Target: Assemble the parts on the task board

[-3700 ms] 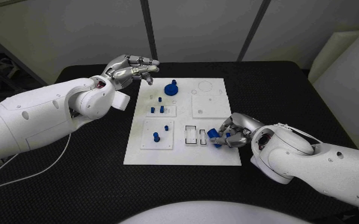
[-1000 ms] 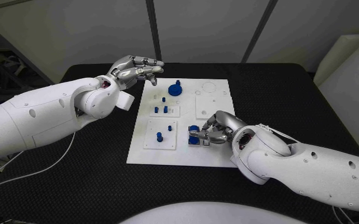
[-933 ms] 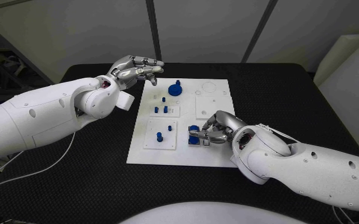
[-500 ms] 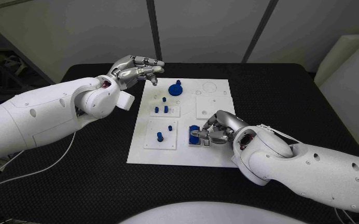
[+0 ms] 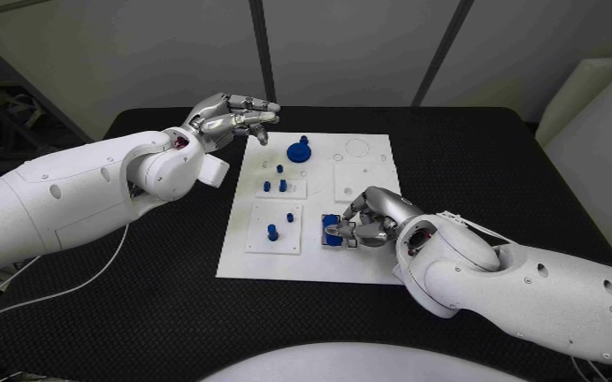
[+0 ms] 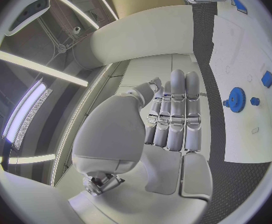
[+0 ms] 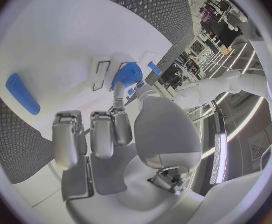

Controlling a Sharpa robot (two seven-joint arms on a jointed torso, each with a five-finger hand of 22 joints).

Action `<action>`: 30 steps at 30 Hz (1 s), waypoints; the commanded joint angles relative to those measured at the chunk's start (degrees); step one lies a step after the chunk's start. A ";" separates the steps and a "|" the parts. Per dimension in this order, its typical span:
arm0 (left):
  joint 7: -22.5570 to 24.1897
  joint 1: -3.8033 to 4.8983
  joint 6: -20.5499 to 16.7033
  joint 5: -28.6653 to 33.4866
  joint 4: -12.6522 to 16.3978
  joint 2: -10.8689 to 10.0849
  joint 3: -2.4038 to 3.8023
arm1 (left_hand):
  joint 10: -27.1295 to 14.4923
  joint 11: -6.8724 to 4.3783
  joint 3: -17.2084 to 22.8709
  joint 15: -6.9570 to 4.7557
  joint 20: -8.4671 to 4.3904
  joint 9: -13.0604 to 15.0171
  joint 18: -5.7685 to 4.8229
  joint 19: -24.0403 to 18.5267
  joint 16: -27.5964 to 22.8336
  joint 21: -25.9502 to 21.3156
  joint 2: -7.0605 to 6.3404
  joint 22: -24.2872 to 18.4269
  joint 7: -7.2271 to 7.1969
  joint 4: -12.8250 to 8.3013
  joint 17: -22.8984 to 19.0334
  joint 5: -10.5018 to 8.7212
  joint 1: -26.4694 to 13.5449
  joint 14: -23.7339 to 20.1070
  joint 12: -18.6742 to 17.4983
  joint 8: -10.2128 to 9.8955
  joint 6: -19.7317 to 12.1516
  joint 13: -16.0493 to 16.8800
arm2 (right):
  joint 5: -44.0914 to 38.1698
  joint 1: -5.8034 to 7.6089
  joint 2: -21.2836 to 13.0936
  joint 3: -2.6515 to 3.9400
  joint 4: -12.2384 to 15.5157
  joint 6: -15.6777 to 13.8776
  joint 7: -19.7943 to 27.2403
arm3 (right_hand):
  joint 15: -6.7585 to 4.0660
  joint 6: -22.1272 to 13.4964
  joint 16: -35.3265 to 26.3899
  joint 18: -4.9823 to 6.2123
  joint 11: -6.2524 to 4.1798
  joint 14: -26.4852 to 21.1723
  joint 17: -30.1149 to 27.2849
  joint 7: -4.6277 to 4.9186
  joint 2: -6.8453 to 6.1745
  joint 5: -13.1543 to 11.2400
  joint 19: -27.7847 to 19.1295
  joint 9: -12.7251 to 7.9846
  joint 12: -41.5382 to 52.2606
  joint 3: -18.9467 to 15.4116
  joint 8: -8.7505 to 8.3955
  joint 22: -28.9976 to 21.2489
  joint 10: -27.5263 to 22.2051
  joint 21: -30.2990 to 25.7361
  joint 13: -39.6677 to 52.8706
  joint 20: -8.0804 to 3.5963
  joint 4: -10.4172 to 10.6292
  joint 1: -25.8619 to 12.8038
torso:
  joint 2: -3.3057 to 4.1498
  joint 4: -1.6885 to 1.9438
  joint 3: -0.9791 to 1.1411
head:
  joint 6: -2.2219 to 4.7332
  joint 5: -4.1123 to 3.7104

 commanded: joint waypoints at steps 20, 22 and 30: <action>0.12 0.07 0.62 0.25 0.03 0.12 0.04 | -0.43 0.03 -0.25 0.03 0.36 -0.07 -0.66 0.20 -0.24 -0.02 0.51 -0.09 0.05 -0.02 -0.08 -0.25 -0.04 0.26 -0.12 -0.35 -0.37 -0.06 | -2.17 0.09 2.36 0.01 -3.16 -0.62 1.18 | -0.67 1.71 -0.32 -0.42 -0.80 4.36 6.65 -0.57 1.95 0.31 6.05 0.88 0.39 0.05 -0.24 15.08 1.84 0.17 7.81 -0.45 -0.95 2.36 | 0.03 0.07 -0.02 | -0.14 0.12; 0.11 0.07 0.60 0.25 0.01 0.13 0.04 | -0.43 0.03 -0.25 0.03 0.36 -0.07 -0.66 0.20 -0.24 -0.02 0.51 -0.09 0.05 -0.02 -0.08 -0.25 -0.04 0.26 -0.12 -0.35 -0.37 -0.06 | -2.24 0.09 2.46 0.01 -3.30 -0.51 1.39 | -0.71 1.80 -0.32 -0.42 -0.85 4.37 6.66 -0.62 1.98 0.30 6.05 0.97 0.41 0.01 -0.28 15.08 1.86 0.17 7.84 -0.49 -1.17 2.67 | 0.04 0.09 -0.01 | -0.09 0.22; 0.11 0.07 0.56 0.25 -0.05 0.10 0.04 | -0.43 0.03 -0.25 0.03 0.36 -0.07 -0.66 0.20 -0.24 -0.02 0.51 -0.09 0.05 -0.02 -0.08 -0.25 -0.04 0.26 -0.12 -0.35 -0.37 -0.06 | -2.35 0.09 2.22 0.01 -2.59 0.31 2.53 | -0.91 2.04 -0.31 -0.42 -1.04 4.38 6.74 -0.82 1.83 -0.36 6.05 1.37 0.41 -0.15 -0.74 15.08 1.91 0.17 7.90 -0.70 -3.18 5.40 | -0.01 -0.10 -0.02 | -0.09 0.39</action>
